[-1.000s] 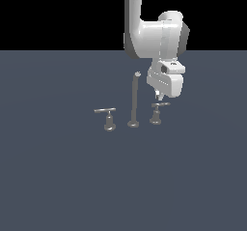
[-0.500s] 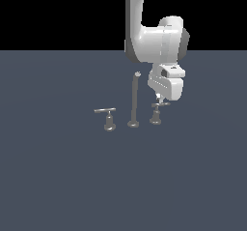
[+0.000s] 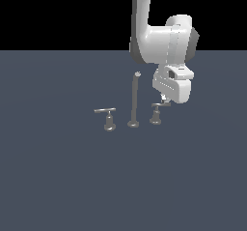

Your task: Turn on the faucet by rotating a designated handle.

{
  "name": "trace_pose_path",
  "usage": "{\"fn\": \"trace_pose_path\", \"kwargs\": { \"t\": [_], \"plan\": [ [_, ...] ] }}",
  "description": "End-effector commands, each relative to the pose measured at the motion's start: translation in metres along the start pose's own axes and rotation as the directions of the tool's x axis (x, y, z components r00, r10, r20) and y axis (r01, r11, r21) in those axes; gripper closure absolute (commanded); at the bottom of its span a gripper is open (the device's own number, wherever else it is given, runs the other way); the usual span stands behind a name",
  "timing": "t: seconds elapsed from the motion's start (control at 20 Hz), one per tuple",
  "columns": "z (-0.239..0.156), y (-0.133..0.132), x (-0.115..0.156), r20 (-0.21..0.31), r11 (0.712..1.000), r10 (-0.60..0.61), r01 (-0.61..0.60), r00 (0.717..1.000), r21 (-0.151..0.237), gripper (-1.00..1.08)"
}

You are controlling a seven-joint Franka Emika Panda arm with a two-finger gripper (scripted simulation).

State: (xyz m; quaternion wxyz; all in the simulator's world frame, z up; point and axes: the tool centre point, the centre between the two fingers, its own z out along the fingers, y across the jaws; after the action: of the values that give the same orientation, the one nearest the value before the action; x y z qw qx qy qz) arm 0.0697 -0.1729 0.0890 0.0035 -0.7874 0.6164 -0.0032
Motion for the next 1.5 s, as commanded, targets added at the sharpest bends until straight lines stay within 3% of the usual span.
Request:
{"fn": "trace_pose_path", "kwargs": {
  "t": [0.0, 0.65, 0.75, 1.45],
  "plan": [
    [0.000, 0.004, 0.000, 0.001, 1.000, 0.001, -0.001, 1.000, -0.001, 1.08],
    [0.000, 0.047, -0.003, 0.001, 1.000, 0.010, -0.010, 1.000, -0.009, 1.08],
    [0.000, 0.037, -0.001, -0.006, 1.000, 0.006, -0.006, 1.000, 0.004, 1.08],
    [-0.001, 0.067, -0.035, 0.000, 1.000, 0.010, -0.010, 1.000, -0.008, 1.08]
  ]
}}
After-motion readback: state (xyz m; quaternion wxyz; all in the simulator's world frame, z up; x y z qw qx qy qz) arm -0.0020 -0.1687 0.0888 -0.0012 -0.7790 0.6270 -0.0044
